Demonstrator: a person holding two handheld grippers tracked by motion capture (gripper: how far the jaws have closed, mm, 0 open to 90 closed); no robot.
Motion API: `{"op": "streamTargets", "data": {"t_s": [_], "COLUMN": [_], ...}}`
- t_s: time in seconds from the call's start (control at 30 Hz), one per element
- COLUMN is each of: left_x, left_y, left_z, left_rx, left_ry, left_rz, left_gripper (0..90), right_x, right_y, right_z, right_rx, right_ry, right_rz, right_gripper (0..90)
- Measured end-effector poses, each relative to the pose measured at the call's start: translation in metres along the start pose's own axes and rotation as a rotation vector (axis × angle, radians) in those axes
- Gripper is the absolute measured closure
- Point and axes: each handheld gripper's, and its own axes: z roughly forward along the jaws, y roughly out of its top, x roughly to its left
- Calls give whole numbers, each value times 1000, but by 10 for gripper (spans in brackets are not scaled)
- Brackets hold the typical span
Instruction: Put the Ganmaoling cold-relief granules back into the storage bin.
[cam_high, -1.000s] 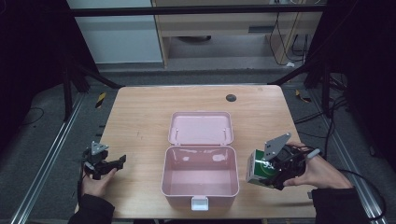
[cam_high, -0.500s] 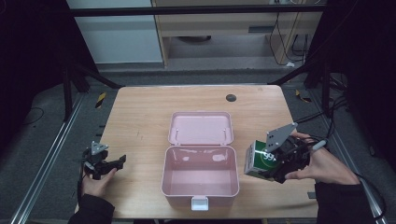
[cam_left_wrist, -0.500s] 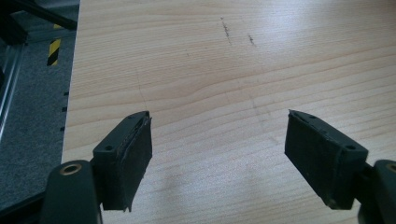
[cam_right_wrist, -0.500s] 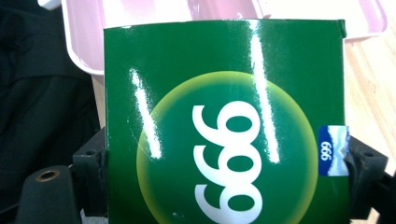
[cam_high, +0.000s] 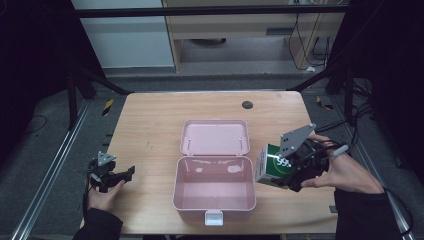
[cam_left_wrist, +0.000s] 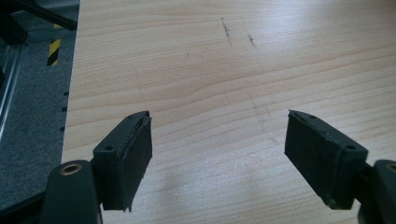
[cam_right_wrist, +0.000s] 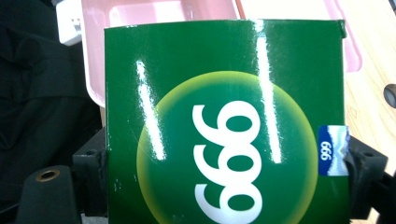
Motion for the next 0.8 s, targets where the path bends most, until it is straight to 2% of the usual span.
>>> {"op": "streamTargets", "data": {"t_s": [0.57, 0.8], "left_x": [0, 1], "left_y": [0, 0], "left_z": [0, 0], "left_rx": [-1, 1], "left_ry": [-1, -2], "left_rz": [-3, 0], "left_gripper": [226, 226], "right_x": [4, 7], "right_y": [42, 58], "right_z": [10, 23], "right_rx": [-19, -19], "right_ry": [34, 57], "right_rz": [-58, -84], "right_gripper": [160, 159]}}
